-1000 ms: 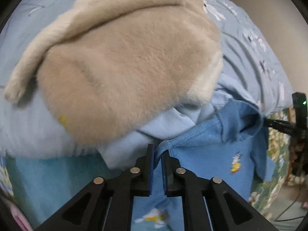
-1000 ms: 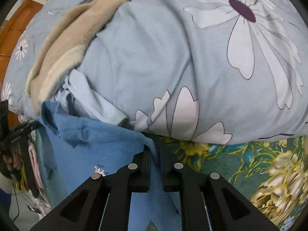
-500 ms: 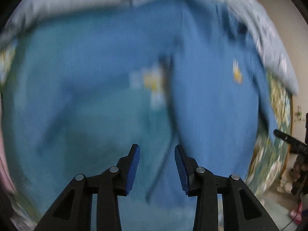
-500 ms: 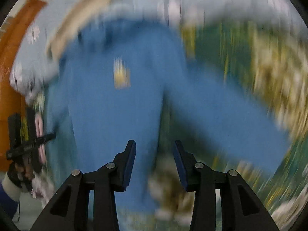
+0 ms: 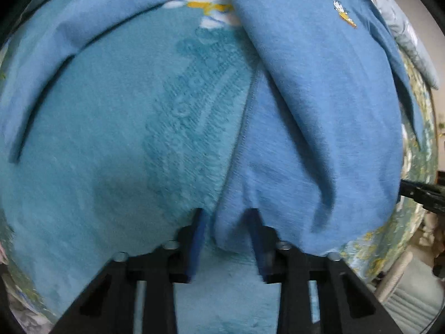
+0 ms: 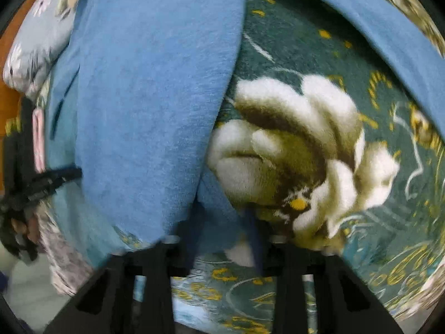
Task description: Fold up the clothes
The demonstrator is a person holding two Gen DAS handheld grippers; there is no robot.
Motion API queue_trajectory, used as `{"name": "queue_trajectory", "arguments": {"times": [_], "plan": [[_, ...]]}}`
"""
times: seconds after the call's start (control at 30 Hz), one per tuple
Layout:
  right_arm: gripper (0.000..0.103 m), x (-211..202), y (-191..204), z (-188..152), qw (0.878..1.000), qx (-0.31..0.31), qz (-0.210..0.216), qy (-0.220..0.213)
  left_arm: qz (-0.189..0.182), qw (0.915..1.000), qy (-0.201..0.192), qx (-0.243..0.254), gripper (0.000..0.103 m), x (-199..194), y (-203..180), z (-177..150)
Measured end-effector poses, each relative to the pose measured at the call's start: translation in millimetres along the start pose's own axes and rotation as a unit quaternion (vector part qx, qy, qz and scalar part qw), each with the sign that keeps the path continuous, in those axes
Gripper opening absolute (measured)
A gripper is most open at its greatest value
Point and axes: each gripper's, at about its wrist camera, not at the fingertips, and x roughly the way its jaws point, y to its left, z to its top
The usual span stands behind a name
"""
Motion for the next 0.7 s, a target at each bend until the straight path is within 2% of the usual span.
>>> {"name": "queue_trajectory", "arguments": {"times": [0.07, 0.23, 0.3, 0.4, 0.57, 0.63, 0.7], "plan": [[0.008, -5, 1, -2, 1.000, 0.021, 0.020, -0.007, -0.012, 0.9999, 0.003, -0.007, 0.005, 0, -2, -2], [0.005, -35, 1, -17, 0.997, 0.055, 0.042, -0.042, -0.036, 0.9975, -0.030, -0.052, 0.004, -21, 0, -14], [0.005, -45, -10, -29, 0.994, 0.079, 0.044, -0.059, -0.058, 0.9937, -0.054, -0.079, 0.004, -41, 6, -26], [0.005, -56, -27, -50, 0.988, 0.120, 0.058, -0.082, -0.070, 0.9899, -0.069, -0.102, 0.004, -57, 10, -45], [0.005, -31, -38, -70, 0.984, 0.155, 0.059, -0.061, -0.058, 0.9882, -0.038, -0.137, 0.004, -41, 17, -69], [0.005, -21, -39, -71, 0.984, 0.160, 0.056, -0.054, -0.054, 0.9879, -0.033, -0.142, 0.004, -47, 36, -57], [0.007, -16, -41, -72, 0.982, 0.170, 0.059, -0.052, -0.051, 0.9879, -0.025, -0.144, 0.005, -45, 35, -55]]}}
